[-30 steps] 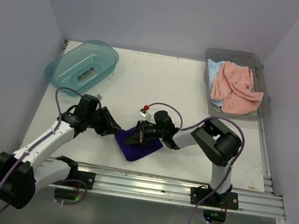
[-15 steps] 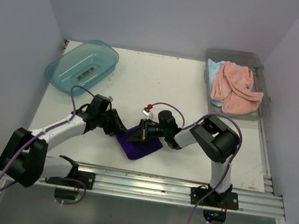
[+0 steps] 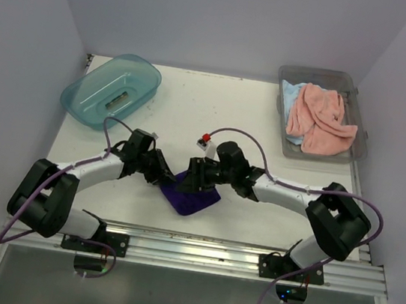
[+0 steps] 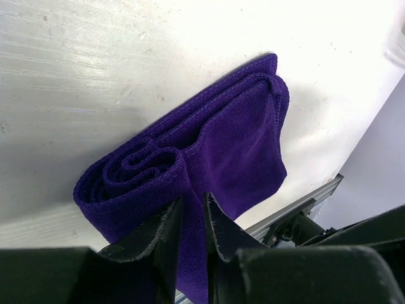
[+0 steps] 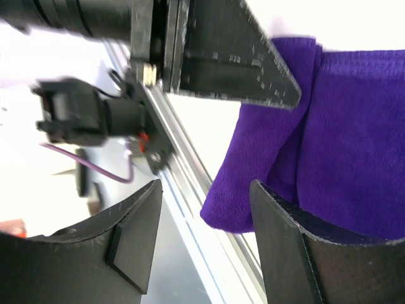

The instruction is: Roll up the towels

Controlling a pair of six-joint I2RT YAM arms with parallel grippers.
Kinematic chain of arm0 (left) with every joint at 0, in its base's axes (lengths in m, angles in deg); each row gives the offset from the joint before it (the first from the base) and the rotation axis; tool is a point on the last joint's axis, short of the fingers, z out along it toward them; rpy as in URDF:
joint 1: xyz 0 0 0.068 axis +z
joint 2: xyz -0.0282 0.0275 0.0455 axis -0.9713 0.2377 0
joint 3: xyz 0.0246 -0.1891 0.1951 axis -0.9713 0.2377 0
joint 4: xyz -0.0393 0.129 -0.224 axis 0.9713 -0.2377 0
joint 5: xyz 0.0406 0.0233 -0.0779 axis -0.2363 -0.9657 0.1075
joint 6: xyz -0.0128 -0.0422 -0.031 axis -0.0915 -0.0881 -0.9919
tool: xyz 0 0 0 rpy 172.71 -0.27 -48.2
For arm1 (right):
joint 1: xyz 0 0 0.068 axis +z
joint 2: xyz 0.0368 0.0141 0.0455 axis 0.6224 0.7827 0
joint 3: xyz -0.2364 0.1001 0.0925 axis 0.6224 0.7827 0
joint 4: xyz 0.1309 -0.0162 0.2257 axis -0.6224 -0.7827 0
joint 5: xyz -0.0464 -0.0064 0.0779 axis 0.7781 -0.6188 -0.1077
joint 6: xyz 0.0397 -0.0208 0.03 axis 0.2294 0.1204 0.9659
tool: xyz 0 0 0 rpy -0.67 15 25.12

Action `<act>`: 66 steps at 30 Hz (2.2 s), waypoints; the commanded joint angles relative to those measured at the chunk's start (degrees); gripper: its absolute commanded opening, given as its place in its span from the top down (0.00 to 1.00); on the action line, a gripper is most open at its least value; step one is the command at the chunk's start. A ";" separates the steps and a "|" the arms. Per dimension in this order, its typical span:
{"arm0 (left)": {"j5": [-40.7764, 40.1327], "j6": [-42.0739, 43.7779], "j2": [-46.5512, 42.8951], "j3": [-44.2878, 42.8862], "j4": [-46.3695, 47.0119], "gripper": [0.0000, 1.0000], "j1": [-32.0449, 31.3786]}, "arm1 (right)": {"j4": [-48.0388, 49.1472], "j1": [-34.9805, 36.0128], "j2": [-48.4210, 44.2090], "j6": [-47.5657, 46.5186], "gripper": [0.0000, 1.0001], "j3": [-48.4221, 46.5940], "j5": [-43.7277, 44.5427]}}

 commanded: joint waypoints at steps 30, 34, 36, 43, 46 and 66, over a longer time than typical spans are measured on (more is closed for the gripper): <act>-2.60 1.47 0.07 2.29 -0.68 0.77 -0.72 | -3.03 8.26 2.97 1.37 1.00 9.91 15.28; -1.71 1.38 0.43 2.38 -0.16 0.77 -0.81 | -3.88 8.61 0.87 0.86 1.00 9.92 17.29; -1.36 1.47 0.43 2.29 -0.33 0.77 -0.90 | -10.02 9.13 -1.06 -1.86 0.85 7.29 19.49; -1.19 1.38 0.34 2.29 -0.51 0.78 -0.99 | -25.86 12.38 -15.21 -6.70 0.50 2.54 35.31; -1.10 1.20 0.34 2.47 -0.33 0.78 -1.07 | -30.16 14.58 -16.10 -9.51 0.50 -1.49 40.15; -1.45 0.67 -0.28 3.70 -0.42 0.78 -1.16 | -34.22 29.00 9.12 -23.84 0.49 -22.16 58.70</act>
